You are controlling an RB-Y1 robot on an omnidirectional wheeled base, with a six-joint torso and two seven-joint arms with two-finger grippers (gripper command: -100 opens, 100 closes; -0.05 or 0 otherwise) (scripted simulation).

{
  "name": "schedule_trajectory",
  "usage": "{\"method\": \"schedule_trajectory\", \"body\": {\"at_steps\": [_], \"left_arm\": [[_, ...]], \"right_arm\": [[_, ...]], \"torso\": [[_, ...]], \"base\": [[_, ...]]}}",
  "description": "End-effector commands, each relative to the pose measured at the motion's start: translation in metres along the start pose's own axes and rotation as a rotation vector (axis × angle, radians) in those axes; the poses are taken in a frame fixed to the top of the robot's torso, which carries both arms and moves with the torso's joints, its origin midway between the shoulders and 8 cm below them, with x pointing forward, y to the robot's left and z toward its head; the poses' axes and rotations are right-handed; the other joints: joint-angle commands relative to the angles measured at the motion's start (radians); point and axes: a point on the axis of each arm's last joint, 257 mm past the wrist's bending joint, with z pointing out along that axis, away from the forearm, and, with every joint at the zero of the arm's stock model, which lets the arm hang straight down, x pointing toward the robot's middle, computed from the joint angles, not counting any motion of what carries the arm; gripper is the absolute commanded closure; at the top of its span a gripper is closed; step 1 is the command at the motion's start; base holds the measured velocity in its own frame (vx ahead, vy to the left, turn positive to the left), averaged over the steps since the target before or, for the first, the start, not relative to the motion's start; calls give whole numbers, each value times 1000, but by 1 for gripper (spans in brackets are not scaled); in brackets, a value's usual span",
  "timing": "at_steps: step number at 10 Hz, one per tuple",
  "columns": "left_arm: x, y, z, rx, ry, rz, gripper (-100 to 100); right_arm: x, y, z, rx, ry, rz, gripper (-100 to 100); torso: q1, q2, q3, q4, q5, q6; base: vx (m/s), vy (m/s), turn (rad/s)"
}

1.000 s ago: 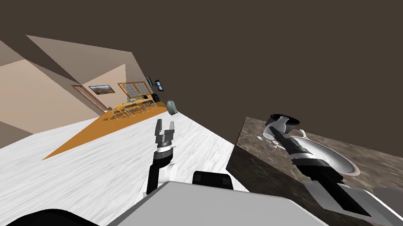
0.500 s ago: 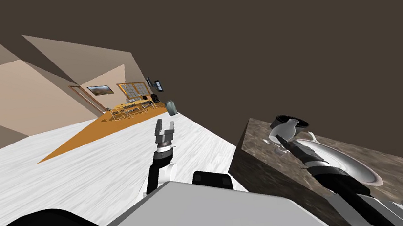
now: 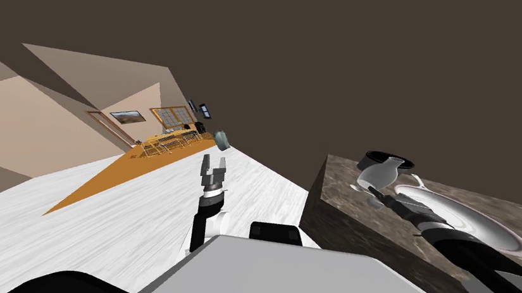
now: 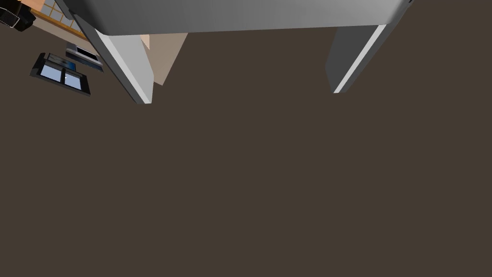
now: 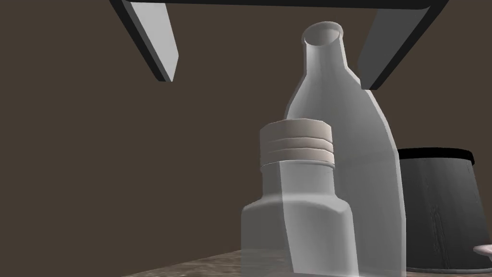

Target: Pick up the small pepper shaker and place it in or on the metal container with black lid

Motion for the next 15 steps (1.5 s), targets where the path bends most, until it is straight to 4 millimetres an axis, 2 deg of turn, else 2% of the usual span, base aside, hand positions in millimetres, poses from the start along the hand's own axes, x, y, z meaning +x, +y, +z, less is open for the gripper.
{"method": "schedule_trajectory", "body": {"at_steps": [1,4,5,7,8,9,10,11,12,15], "left_arm": [[0,0,0,0,0,0,0],[0,0,0,0,0,0,0],[0,0,0,0,0,0,0],[0,0,0,0,0,0,0],[0,0,0,0,0,0,0],[0,0,0,0,0,0,0],[0,0,0,0,0,0,0],[0,0,0,0,0,0,0],[0,0,0,0,0,0,0],[0,0,0,0,0,0,0]], "right_arm": [[17,-24,-7,35,58,-88,-100],[42,-58,-24,81,157,-223,-100],[55,-75,-35,99,212,-293,-100],[69,-90,-48,112,268,-360,-100],[63,-85,-43,108,247,-335,-100],[64,-86,-44,109,251,-340,0],[71,-87,-40,121,250,-334,-100],[68,-87,-41,115,250,-335,-100],[68,-87,-40,116,250,-336,100],[66,-87,-40,117,246,-333,100]], "torso": [[0,0,0,0,0,0],[0,0,0,0,0,0],[1,0,0,0,0,0],[1,-1,0,0,0,0],[0,0,0,0,0,0],[-2,2,1,0,0,0],[-4,4,2,1,-1,0],[-7,2,1,1,-2,-1],[-7,3,1,0,-2,0],[-6,4,1,0,-3,-1]], "base": [[112,66,-17],[76,77,-6],[89,117,-5],[80,84,-4],[33,35,-7],[6,7,0],[50,-38,74],[32,-28,29],[0,0,0],[1,-2,-2]]}}
